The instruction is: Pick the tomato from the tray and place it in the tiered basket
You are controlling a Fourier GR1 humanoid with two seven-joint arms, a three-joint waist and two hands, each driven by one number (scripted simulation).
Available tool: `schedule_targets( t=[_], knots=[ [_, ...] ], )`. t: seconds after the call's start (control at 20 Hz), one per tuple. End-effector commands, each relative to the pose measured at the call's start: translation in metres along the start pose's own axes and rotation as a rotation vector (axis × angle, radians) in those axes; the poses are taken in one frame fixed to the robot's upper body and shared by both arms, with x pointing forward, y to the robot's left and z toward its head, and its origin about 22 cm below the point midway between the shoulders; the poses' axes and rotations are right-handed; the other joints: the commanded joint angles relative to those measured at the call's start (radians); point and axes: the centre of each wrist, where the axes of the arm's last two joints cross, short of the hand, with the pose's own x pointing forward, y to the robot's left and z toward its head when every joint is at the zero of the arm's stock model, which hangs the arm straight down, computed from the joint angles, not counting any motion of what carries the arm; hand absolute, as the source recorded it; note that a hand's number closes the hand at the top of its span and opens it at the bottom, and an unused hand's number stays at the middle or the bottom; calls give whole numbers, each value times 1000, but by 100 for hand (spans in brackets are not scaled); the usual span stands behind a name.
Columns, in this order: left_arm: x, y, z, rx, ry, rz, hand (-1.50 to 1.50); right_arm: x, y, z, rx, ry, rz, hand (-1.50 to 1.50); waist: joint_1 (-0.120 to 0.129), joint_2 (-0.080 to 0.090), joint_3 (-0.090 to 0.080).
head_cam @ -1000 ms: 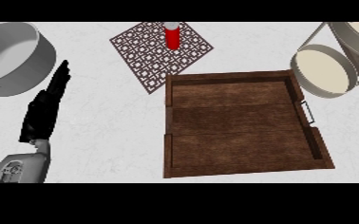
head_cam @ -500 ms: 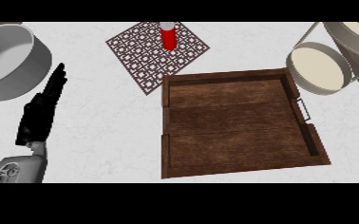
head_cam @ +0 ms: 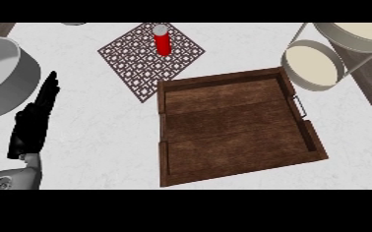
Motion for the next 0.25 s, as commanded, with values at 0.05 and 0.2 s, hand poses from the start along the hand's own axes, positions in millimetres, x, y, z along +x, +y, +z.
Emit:
schedule_targets(
  t=[0.05, 0.2],
  knots=[
    [-8, -8, 11, 16, 21, 5, 0, -24, -25, 20, 29, 42, -45, -150, -18, -5, 0],
    [-10, 14, 5, 33, 19, -12, 0, -44, -51, 25, 36, 3, -111, -150, -33, -5, 0]
  ],
)
